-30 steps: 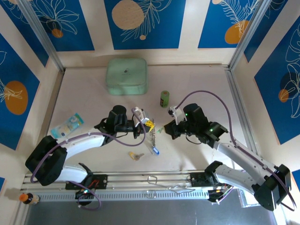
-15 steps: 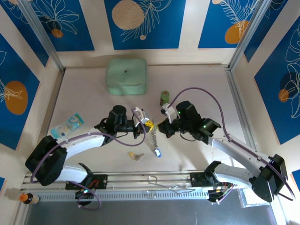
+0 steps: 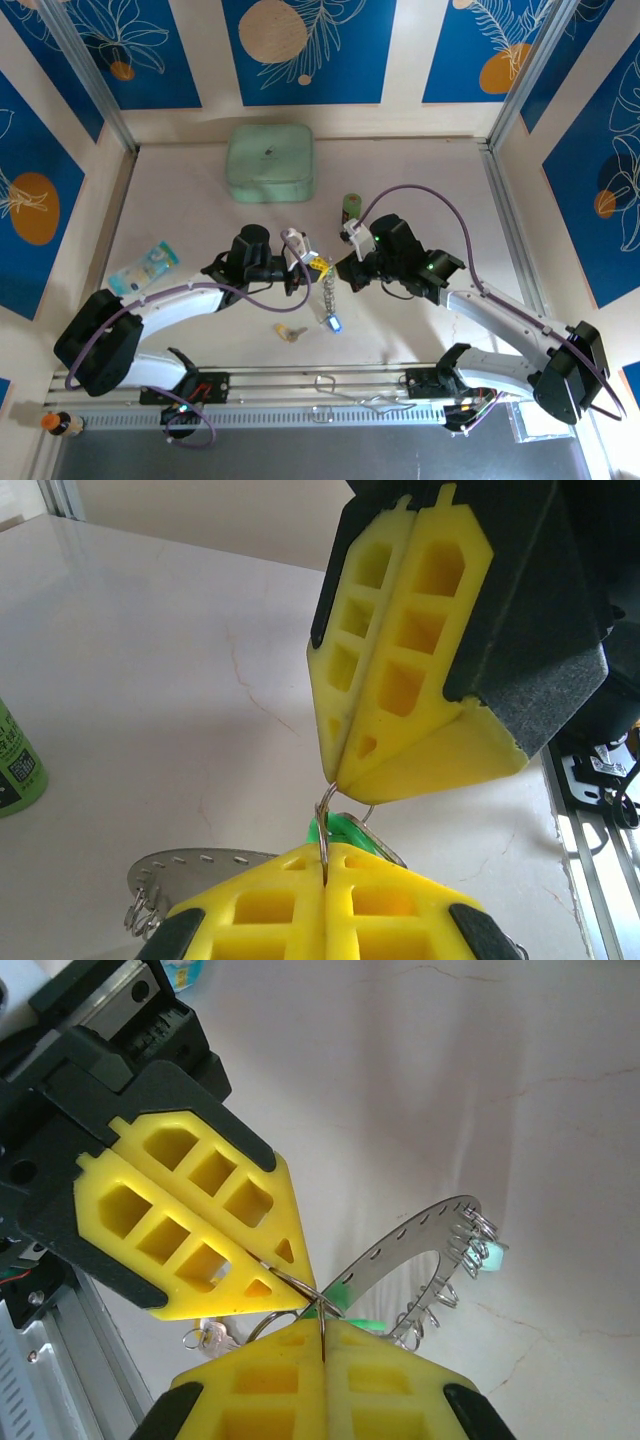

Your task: Put the keys on the keyring

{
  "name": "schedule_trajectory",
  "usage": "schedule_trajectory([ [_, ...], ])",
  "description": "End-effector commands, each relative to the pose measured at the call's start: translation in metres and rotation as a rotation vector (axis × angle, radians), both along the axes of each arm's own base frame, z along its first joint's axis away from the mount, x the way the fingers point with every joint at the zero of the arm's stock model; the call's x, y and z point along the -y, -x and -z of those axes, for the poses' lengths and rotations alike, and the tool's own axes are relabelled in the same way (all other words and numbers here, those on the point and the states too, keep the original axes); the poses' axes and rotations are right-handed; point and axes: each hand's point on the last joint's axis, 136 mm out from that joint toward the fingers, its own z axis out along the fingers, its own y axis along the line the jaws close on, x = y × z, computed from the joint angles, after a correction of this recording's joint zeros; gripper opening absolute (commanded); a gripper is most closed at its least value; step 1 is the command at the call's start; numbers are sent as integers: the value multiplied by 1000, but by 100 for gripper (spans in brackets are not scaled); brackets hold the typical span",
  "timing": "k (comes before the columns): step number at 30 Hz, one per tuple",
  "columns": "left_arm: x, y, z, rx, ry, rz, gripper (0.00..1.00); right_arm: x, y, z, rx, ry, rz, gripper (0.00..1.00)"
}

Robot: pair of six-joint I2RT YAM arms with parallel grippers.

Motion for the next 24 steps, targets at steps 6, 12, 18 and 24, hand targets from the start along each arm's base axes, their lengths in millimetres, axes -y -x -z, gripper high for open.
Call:
schedule_trajectory([
  [6, 8, 6, -27, 70, 73, 58, 0, 9, -12, -3, -9, 28, 76, 0],
  [12, 8, 7, -25, 103, 63, 59, 0, 5, -5, 2, -67, 4, 47, 0],
  [18, 8, 10, -25, 131, 64, 71, 0, 4, -1, 10, -159, -32, 25, 13],
  [24, 8, 11, -27, 150, 72, 69, 0, 11, -1, 1, -148, -67, 16, 42],
])
